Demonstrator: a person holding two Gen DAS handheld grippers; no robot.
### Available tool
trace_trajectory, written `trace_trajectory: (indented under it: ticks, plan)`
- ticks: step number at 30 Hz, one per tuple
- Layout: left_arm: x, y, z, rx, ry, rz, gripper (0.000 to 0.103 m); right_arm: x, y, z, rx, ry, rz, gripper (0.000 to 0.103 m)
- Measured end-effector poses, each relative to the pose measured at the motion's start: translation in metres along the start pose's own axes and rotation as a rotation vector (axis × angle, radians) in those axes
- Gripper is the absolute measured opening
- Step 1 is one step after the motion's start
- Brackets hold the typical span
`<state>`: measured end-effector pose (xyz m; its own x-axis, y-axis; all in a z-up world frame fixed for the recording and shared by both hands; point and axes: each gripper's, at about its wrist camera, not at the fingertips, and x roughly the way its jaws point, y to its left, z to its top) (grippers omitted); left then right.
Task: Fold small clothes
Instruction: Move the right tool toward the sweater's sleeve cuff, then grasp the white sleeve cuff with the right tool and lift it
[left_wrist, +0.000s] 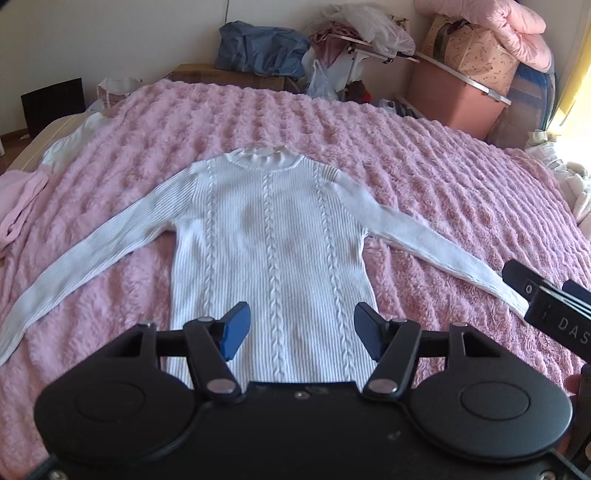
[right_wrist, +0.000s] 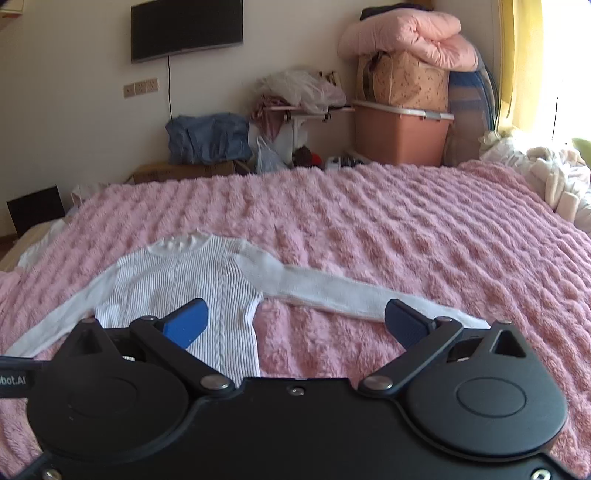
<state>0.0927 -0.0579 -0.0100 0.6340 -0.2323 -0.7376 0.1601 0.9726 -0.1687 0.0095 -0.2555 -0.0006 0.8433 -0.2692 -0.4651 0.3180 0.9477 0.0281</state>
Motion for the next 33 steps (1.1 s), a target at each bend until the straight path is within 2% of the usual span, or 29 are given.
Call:
trace_trajectory:
  ticks: [3,5,10,13,16,18,22,25,33]
  plan:
    - [0.031,-0.014,0.019,0.021,0.01,-0.025,0.066,0.025,-0.025,0.001,0.106,0.068,0.001,0.103]
    - [0.054,-0.024,0.031,0.039,0.018,-0.044,0.066,0.04,-0.042,-0.001,0.139,0.084,-0.069,0.103]
    - [0.12,-0.048,0.052,0.066,0.025,-0.094,0.066,0.084,-0.087,-0.015,0.215,-0.001,-0.343,0.103]
    - [0.164,-0.058,0.061,0.065,0.055,-0.107,0.066,0.111,-0.125,-0.028,0.293,-0.024,-0.447,0.1]
    - [0.208,-0.067,0.069,0.064,0.058,-0.116,0.066,0.132,-0.164,-0.04,0.412,0.018,-0.475,0.079]
    - [0.235,-0.074,0.076,0.065,0.056,-0.118,0.066,0.148,-0.19,-0.054,0.538,0.06,-0.482,0.066]
    - [0.282,-0.091,0.089,0.075,0.075,-0.128,0.066,0.17,-0.222,-0.078,0.739,0.083,-0.519,0.065]
    - [0.307,-0.104,0.095,0.095,0.088,-0.118,0.066,0.182,-0.237,-0.088,0.814,0.093,-0.55,0.065]
    - [0.359,-0.119,0.094,0.12,0.11,-0.098,0.066,0.201,-0.264,-0.104,0.949,0.1,-0.542,0.065]
